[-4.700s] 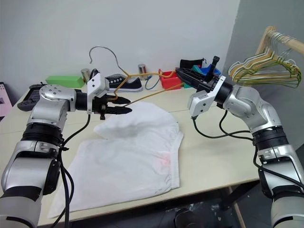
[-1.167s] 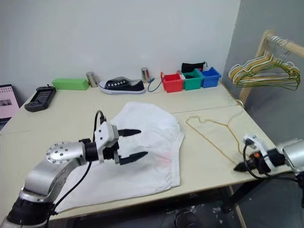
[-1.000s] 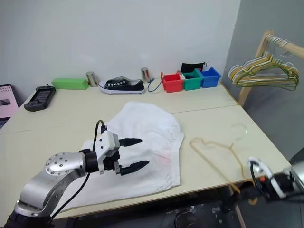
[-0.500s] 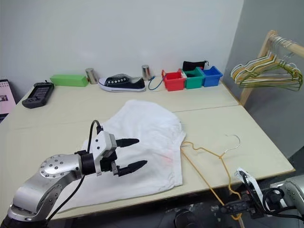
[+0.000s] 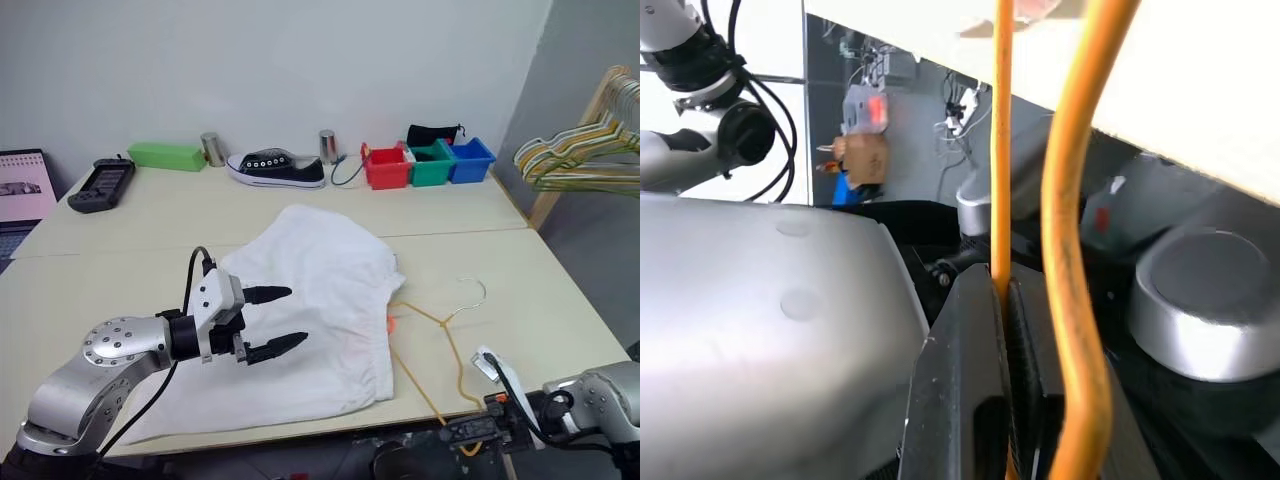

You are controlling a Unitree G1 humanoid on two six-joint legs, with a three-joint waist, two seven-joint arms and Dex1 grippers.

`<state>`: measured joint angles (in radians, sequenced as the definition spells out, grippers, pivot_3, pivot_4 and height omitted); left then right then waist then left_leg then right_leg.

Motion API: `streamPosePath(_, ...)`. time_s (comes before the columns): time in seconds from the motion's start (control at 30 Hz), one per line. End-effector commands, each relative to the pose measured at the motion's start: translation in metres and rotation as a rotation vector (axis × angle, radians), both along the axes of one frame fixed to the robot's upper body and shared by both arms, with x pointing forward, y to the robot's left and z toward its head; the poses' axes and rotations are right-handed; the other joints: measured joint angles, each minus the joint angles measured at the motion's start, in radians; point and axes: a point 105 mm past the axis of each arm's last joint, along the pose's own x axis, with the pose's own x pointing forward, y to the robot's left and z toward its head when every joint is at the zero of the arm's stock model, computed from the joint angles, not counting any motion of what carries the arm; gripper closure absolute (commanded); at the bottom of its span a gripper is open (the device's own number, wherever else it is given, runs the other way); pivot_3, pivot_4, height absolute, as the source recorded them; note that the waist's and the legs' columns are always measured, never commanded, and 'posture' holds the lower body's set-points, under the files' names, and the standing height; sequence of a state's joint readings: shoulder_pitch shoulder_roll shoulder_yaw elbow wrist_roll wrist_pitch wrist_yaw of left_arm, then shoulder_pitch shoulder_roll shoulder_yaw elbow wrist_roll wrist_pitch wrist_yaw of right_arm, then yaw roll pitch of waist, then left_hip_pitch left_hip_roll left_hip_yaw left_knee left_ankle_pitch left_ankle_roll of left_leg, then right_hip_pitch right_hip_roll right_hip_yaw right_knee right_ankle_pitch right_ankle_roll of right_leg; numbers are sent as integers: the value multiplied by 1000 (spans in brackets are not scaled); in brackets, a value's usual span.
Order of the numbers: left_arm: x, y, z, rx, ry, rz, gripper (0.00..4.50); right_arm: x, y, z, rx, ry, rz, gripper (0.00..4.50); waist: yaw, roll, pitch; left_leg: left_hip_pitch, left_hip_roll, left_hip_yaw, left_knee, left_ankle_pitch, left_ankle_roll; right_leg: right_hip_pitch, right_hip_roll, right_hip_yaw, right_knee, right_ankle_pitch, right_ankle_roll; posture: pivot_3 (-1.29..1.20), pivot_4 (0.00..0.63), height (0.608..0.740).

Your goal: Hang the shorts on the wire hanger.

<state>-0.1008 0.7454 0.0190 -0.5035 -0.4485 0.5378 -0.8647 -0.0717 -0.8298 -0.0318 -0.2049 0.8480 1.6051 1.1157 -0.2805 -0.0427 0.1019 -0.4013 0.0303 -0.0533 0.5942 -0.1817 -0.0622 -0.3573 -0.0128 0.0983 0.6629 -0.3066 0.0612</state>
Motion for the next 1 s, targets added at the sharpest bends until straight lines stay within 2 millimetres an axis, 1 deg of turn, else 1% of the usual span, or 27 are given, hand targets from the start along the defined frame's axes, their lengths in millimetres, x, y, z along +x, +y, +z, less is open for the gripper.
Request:
streamPosePath(0.03,0,-2,8,16,-46,-17,74,11,0,-3,13,28,-43,4500,6,0,0,0,0,0,0,0,0,0,0,0,0,0,0,-203,52,740)
streamPosePath(0.2,0,0,8,21,-46,-13,74,25,2,-7,23,36,-97,4500,11,1,0,1,0,0,0,0,0,1,0,1,1,0,0,-198,55,740)
streamPosePath(0.3,0,-1,7,21,-47,-12,74,42,5,-7,55,33,-155,4500,13,1,0,1,0,0,0,0,0,1,0,1,0,0,0,-199,54,740)
streamPosePath(0.37,0,-1,6,21,-46,-13,74,50,6,-7,61,30,-180,4500,13,1,0,1,0,0,1,0,0,1,0,1,0,0,1,-199,54,740)
streamPosePath(0.5,0,-2,6,25,-47,-19,74,63,8,-2,76,12,-209,4500,6,2,1,1,0,1,2,0,0,1,1,3,1,1,2,-198,50,740)
streamPosePath(0.7,0,-2,4,27,-43,-21,74,76,4,8,87,-22,-242,4500,-4,3,2,2,-1,1,4,0,1,1,1,6,0,3,4,-200,47,740)
streamPosePath(0.83,-1,-3,3,31,-39,-28,74,75,2,16,87,-30,-213,4500,-19,4,3,2,-1,2,5,-1,-2,0,0,7,-1,3,5,-209,46,740)
streamPosePath(0.9,-1,-3,3,33,-40,-31,74,70,0,19,90,-21,-191,4500,-25,5,4,2,-2,2,5,-1,-2,0,-1,7,-2,3,5,-209,46,740)
streamPosePath(1.0,1,-3,4,34,-46,-32,74,57,0,23,104,7,-137,4500,-26,5,4,2,-2,1,5,-1,-2,-2,-2,5,-3,3,5,-215,43,740)
